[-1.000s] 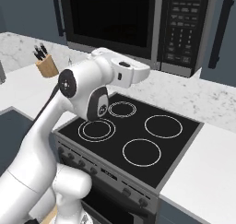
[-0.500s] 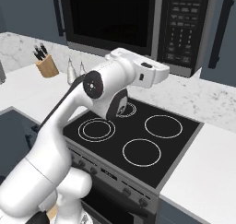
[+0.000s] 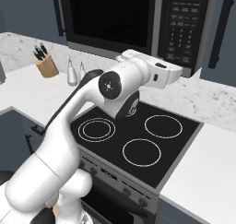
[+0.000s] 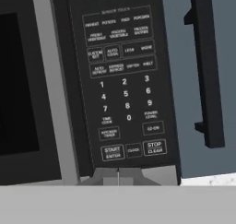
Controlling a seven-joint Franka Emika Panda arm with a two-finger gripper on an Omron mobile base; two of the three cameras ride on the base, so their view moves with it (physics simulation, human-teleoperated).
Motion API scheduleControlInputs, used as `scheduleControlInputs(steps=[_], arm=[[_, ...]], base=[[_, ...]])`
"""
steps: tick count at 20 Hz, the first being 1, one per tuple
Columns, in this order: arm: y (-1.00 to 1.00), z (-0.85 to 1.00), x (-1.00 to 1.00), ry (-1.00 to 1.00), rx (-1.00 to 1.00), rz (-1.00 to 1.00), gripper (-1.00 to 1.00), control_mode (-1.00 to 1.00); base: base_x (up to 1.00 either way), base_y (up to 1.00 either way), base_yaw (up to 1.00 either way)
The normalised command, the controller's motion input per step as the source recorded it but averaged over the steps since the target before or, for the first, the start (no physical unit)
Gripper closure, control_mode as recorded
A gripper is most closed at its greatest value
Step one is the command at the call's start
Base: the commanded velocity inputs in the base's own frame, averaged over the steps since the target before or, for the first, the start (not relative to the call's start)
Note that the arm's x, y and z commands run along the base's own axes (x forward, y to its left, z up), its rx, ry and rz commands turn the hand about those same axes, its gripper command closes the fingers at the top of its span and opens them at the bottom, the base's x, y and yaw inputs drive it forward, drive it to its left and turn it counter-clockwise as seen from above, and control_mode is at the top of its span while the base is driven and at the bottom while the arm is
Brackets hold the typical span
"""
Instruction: Pick the garlic from the sink and place it in the bowl. Then pick the bowl and place it in the microwave. Then close the microwave door and press the start button.
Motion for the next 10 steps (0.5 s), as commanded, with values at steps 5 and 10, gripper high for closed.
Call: scheduleControlInputs(steps=[5, 10], arm=[[-0.02, -0.07, 0.29, 0.03, 0.0, 0.0, 1.0, -1.0], [-0.02, -0.1, 0.42, 0.04, 0.0, 0.0, 1.0, -1.0]], base=[[0.0, 0.0, 0.0], [0.0, 0.0, 0.0]])
